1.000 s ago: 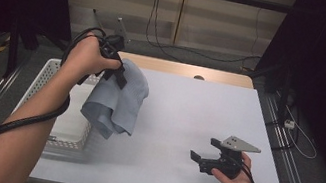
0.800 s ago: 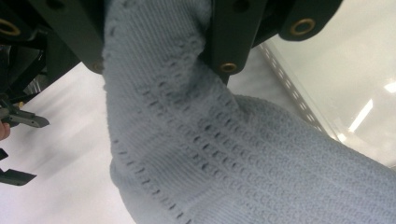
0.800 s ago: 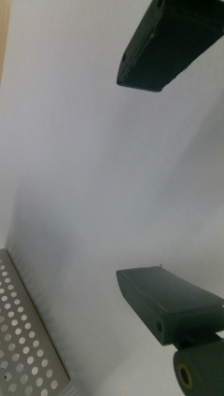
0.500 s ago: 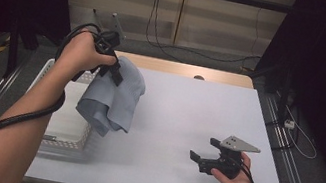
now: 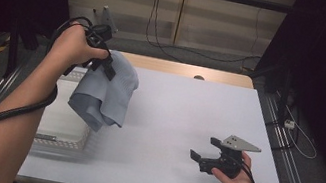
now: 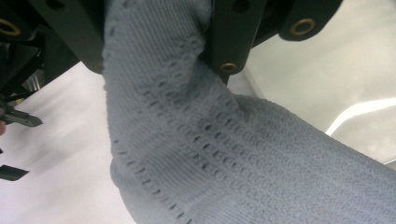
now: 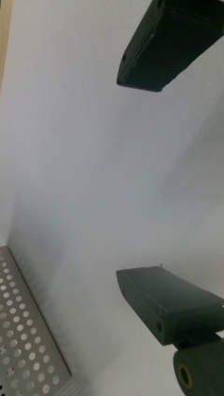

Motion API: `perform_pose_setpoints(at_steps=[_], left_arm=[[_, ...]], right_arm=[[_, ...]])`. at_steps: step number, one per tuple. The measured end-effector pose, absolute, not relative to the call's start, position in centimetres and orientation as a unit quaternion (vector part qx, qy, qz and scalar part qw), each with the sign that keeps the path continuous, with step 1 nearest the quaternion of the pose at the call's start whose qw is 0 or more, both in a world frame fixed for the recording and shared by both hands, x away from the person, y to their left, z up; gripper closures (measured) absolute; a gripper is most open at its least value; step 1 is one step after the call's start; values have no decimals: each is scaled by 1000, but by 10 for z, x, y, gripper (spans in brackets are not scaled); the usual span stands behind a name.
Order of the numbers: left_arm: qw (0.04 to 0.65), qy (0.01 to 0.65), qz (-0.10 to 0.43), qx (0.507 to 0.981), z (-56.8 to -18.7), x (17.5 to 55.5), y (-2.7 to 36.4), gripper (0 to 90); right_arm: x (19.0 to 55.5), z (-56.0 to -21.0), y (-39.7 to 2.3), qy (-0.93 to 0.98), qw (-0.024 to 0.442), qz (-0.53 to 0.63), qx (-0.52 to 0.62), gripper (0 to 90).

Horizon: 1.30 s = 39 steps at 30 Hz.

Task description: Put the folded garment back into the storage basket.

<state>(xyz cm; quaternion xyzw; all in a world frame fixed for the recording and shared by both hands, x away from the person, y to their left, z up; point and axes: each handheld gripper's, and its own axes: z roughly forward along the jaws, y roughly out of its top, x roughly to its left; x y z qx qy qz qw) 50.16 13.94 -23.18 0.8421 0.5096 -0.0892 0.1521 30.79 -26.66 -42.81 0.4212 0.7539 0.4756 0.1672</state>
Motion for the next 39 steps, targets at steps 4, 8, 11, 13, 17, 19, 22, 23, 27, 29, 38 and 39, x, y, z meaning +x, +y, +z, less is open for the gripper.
perform_pose_setpoints(at_steps=[4,8,11,13,17,19,22,23,27,29,38,39], left_arm=[[150,509,-93,842,-234,504,140,730],[147,509,-89,843,-232,504,143,730],[148,512,-89,841,-230,503,147,730],[150,512,-90,841,-228,503,152,730],[154,517,-86,838,-225,502,156,730],[155,518,-85,837,-223,502,160,730],[157,521,-85,835,-222,503,164,730],[156,521,-86,835,-222,503,164,730],[150,523,-86,834,-223,503,167,730],[151,521,-84,836,-222,503,169,730],[153,527,-80,832,-218,502,179,730],[154,528,-81,831,-218,503,180,729]], right_arm=[[308,-428,-266,755,165,477,419,67],[309,-430,-266,756,162,475,421,67],[309,-430,-265,757,162,475,420,66],[309,-431,-264,758,162,474,418,67],[309,-431,-263,758,162,473,419,67],[309,-431,-263,756,162,474,421,66],[309,-430,-265,754,164,476,421,65],[309,-430,-266,754,163,476,423,66],[309,-432,-266,755,162,474,423,66],[309,-431,-266,755,163,474,423,65],[308,-432,-264,757,159,473,421,66],[308,-432,-264,757,159,473,422,66]])
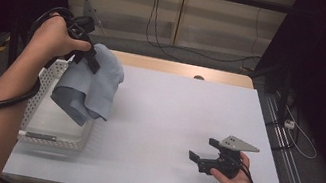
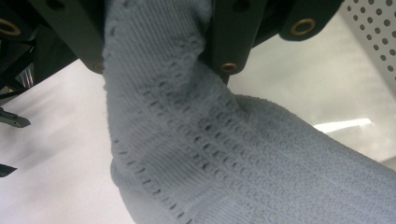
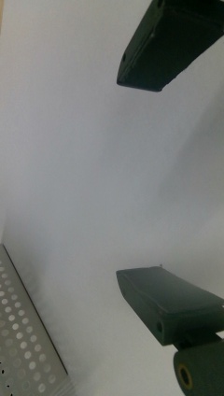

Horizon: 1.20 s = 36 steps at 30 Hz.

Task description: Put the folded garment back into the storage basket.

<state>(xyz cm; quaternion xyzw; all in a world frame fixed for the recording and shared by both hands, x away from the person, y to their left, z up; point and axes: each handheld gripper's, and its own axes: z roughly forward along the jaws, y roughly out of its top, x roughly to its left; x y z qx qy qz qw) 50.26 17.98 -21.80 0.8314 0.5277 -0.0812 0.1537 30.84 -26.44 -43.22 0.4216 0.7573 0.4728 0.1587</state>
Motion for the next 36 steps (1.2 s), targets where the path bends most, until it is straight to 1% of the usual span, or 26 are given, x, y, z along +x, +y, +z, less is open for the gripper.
perform_pose_setpoints(at_steps=[7,13,18,25,36], left_arm=[[149,532,-79,830,-217,503,185,729],[138,532,-64,833,-211,502,184,729],[133,530,-66,835,-212,502,188,729],[140,537,-66,829,-214,504,198,729],[149,541,-58,825,-219,512,200,728]], right_arm=[[308,-431,-266,756,161,474,422,66],[308,-431,-266,755,161,474,423,66],[307,-431,-265,756,162,475,421,65],[308,-430,-263,758,162,474,417,66],[308,-430,-263,759,162,474,416,66]])
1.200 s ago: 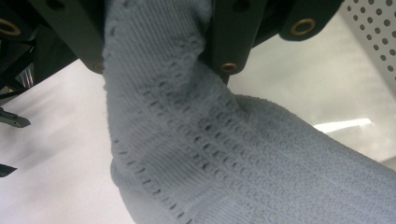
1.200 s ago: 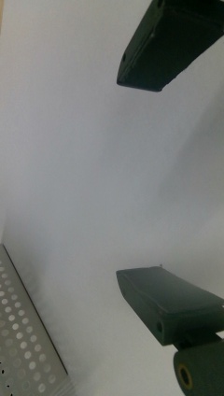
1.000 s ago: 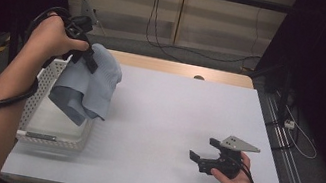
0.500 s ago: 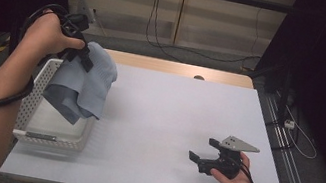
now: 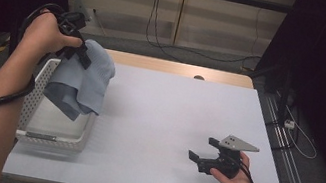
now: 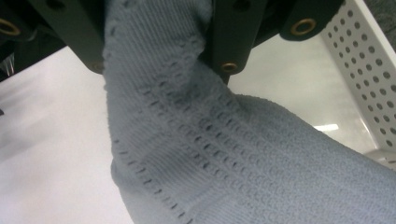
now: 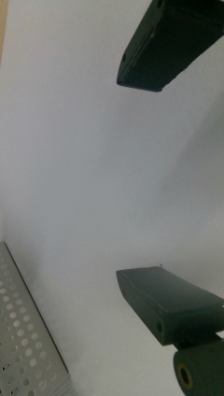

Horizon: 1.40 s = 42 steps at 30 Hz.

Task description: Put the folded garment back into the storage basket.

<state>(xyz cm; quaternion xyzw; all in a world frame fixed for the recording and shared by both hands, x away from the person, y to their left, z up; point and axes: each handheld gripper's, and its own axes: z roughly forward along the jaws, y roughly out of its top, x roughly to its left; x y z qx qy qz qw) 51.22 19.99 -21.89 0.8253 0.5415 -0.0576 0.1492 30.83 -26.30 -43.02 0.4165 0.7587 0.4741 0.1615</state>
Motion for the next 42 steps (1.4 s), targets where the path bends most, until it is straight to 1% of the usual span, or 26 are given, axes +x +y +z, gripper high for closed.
perform_pose_setpoints(at_steps=[7,14,23,42], left_arm=[[148,538,-54,828,-224,519,199,729],[145,543,-47,826,-229,525,210,728],[150,546,-45,823,-228,528,213,727],[151,543,-66,823,-223,501,226,727]], right_arm=[[310,-430,-262,760,159,476,414,66],[310,-431,-260,761,157,476,411,66],[310,-431,-260,761,155,477,412,66],[310,-431,-258,763,155,475,410,66]])
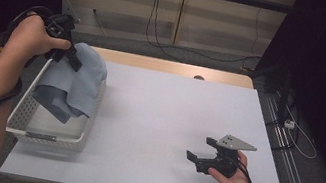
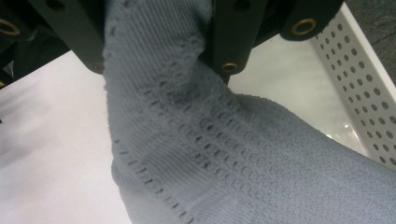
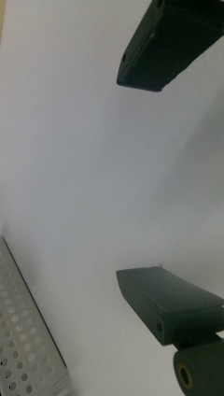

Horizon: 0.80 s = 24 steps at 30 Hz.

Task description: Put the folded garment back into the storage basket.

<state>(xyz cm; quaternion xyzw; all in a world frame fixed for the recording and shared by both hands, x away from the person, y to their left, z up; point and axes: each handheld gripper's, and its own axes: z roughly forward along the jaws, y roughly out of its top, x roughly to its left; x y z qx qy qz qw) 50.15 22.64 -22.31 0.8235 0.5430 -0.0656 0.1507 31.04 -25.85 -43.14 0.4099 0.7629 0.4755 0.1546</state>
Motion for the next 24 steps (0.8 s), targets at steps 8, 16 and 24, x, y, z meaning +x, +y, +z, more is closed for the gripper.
perform_pose_setpoints(at_steps=[8,16,24], left_arm=[[152,541,-76,824,-224,492,230,727],[156,545,-83,820,-231,483,236,726],[156,548,-89,817,-237,477,241,726]], right_arm=[[311,-432,-259,764,156,474,410,66],[311,-431,-258,764,155,476,406,66],[313,-430,-257,764,154,478,404,66]])
